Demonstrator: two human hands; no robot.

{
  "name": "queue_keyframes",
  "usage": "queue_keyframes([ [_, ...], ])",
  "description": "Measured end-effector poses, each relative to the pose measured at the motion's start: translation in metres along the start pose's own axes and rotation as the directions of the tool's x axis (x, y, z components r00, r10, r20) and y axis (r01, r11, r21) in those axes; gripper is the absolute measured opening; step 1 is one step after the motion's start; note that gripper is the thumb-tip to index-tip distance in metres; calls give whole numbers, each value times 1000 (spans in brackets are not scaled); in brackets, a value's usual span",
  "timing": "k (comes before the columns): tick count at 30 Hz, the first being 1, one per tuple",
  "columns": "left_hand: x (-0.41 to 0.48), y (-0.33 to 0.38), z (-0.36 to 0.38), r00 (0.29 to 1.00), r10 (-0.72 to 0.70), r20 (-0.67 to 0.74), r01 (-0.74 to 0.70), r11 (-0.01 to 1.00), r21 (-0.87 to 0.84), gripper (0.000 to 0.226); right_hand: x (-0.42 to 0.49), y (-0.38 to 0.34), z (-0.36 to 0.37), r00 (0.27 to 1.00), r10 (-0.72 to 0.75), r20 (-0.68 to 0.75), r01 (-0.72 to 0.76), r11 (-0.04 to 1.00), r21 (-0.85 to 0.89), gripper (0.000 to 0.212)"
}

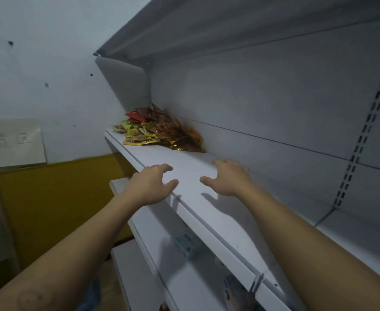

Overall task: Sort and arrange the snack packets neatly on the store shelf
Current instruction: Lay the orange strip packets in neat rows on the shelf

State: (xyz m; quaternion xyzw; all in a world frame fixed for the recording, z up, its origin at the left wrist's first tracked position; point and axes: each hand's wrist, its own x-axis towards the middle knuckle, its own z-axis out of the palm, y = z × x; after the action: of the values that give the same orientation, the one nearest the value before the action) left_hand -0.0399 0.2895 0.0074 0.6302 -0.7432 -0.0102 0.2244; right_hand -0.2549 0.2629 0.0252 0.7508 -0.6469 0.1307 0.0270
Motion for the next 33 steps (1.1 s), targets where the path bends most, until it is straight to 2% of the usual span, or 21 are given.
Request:
queue_keyframes([
  [8, 93, -33, 42, 998, 52, 39, -49, 997, -64, 53, 75, 2, 32, 993, 110, 43, -109, 994, -23, 81],
  [16, 224, -107, 78, 988, 151, 15, -148, 983, -112, 53, 195, -26, 80, 969, 241, 50, -243, 969, 52, 83],
  [21, 317, -116, 86, 949, 313, -44, -314, 949, -28, 54, 263, -31, 95, 944, 330, 14, -330, 942, 55, 84],
  [25, 372, -120, 101, 899, 429, -82, -420, 900, 115, 47, 299, -31, 114, 925, 379, 30, -380, 924, 37, 81],
  [28, 401, -126, 111, 886, 444, -134, -420, 891, 172, 43, 328, -27, 119, 917, 397, -36, -393, 917, 72, 73],
  [30, 412, -134, 120, 887, 427, -178, -408, 903, 133, 42, 347, -27, 119, 914, 395, -88, -386, 916, 108, 68],
  [33, 424, -143, 128, 853, 477, -211, -481, 876, 38, 45, 378, -31, 121, 905, 396, -158, -385, 918, 97, 63],
])
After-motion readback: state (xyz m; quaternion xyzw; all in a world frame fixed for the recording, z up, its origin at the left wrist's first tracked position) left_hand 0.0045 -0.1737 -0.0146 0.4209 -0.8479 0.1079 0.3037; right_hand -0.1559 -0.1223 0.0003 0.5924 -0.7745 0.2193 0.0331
